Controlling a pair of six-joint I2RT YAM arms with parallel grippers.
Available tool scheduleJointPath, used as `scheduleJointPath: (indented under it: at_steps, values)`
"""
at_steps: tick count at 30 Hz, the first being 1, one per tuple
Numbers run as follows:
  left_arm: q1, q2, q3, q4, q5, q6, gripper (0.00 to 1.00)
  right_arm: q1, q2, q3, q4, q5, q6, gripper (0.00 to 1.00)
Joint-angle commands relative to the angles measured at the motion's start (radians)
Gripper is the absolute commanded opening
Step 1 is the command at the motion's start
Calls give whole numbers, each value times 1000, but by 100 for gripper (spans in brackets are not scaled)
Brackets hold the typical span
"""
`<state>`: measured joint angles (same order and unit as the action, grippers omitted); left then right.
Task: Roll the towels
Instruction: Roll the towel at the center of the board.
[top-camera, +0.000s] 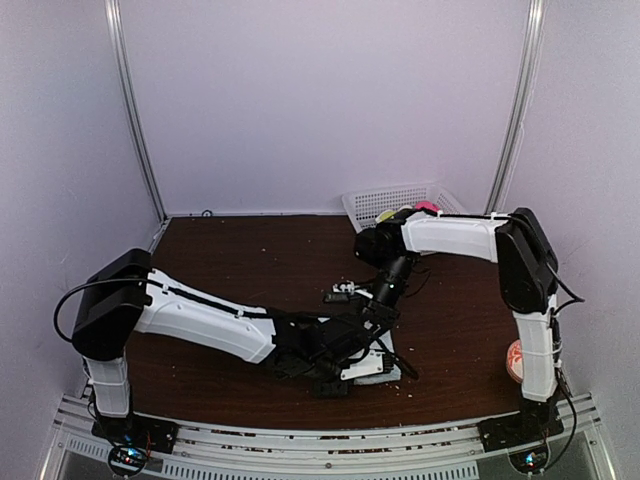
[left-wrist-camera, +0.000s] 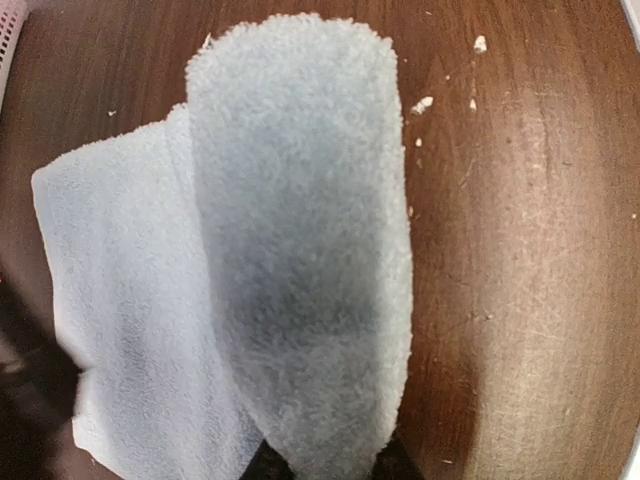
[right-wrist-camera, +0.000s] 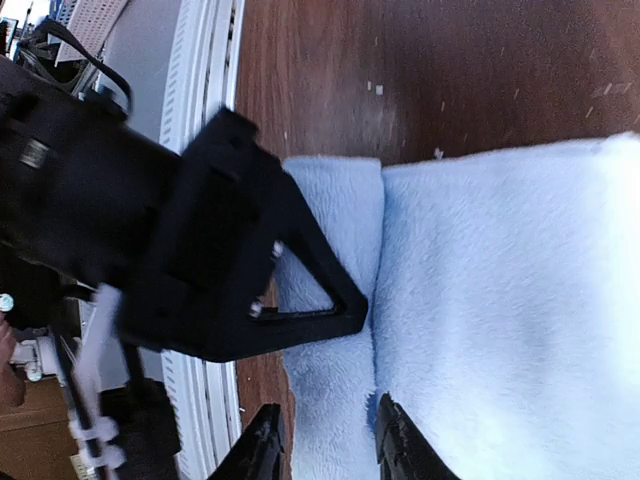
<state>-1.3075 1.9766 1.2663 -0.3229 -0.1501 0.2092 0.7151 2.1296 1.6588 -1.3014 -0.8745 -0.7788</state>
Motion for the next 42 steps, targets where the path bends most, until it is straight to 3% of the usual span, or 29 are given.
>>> scheduleJointPath:
  at_steps: [1,7,12,14,16,20,22,30,37,42]
  values:
    - [13,-18,8,-60,97,-62,16,-41,-108,158,-55,46,40,33]
    - [46,65,67,-111,267,-108,16,-126,-302,258,15,71,156,34]
    - [137,131,85,-113,588,-174,16,-144,-584,80,261,23,271,37]
    - [181,166,96,-120,712,-203,16,-143,-685,-4,363,38,341,46]
    - [226,226,137,-166,856,-235,16,-143,-744,-36,380,58,326,49]
    - [291,303,164,-175,1021,-331,16,-132,-811,-105,269,-7,139,51]
    - [302,320,174,-180,1031,-346,15,-92,-828,-169,245,23,73,48]
    - [315,378,253,-272,1045,-320,15,265,-774,-480,348,478,30,42]
    - [317,381,249,-291,1026,-310,15,355,-742,-717,686,820,69,48]
    - [323,389,250,-291,1030,-314,16,369,-685,-773,779,844,61,53]
